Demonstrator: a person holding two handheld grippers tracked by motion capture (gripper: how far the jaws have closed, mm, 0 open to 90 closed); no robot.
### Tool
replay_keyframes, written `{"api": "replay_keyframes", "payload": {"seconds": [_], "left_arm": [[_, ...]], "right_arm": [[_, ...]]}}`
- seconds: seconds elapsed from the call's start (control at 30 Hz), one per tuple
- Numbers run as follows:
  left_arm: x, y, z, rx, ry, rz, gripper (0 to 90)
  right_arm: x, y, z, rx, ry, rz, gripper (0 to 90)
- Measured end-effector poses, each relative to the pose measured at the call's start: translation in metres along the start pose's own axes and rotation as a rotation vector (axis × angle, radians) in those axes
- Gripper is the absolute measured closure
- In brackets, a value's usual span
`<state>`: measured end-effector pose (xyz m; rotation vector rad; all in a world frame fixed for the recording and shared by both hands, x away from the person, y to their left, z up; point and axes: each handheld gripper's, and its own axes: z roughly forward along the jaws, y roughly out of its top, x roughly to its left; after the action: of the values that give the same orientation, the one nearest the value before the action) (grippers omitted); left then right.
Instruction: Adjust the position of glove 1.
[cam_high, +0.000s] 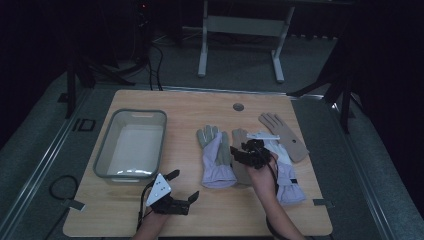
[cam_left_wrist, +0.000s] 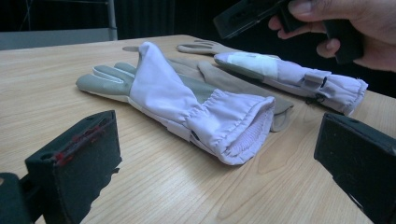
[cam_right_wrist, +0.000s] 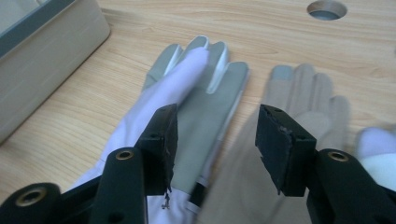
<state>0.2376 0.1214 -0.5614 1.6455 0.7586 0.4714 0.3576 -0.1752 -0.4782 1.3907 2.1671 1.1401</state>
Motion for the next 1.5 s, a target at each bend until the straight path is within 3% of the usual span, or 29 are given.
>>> {"api": "replay_keyframes", "payload": {"seconds": [0.1,0.17,0.43,0.5,0.53,0.7,0.9,1.1,1.4,1.5], "left_arm": [[0.0,0.0,0.0,0.001,0.0,-0.001,0.4],[0.0,0.0,0.0,0.0,0.0,-0.001,0.4],[0.0,0.0,0.0,-0.001,-0.001,0.0,0.4],[0.0,0.0,0.0,-0.001,-0.001,-0.001,0.4],[0.0,0.0,0.0,-0.001,-0.001,-0.002,0.4],[0.0,0.0,0.0,0.0,-0.002,-0.001,0.4],[0.001,0.0,0.0,0.0,0.0,-0.004,0.4],[0.0,0.0,0.0,0.001,0.002,-0.005,0.4],[0.001,0.0,0.0,0.002,0.003,-0.006,0.4],[0.001,0.0,0.0,0.003,0.003,-0.007,0.4]], "right_arm": [[-0.01,0.002,-0.007,0.017,0.013,-0.024,46.1],[-0.014,0.003,-0.011,0.025,0.036,-0.038,49.5],[-0.033,-0.003,-0.034,0.016,0.028,-0.141,49.3],[-0.036,-0.004,-0.036,0.013,0.021,-0.142,49.8],[-0.041,-0.006,-0.039,0.012,0.032,-0.138,49.8],[-0.064,-0.018,-0.052,0.014,-0.014,-0.126,50.8],[-0.093,-0.03,-0.07,0.009,-0.039,-0.141,51.1],[-0.117,-0.042,-0.087,0.023,-0.038,-0.14,51.7],[-0.122,-0.065,-0.084,0.081,-0.006,-0.156,51.4],[-0.126,-0.073,-0.073,0.131,0.014,-0.167,50.2]]}}
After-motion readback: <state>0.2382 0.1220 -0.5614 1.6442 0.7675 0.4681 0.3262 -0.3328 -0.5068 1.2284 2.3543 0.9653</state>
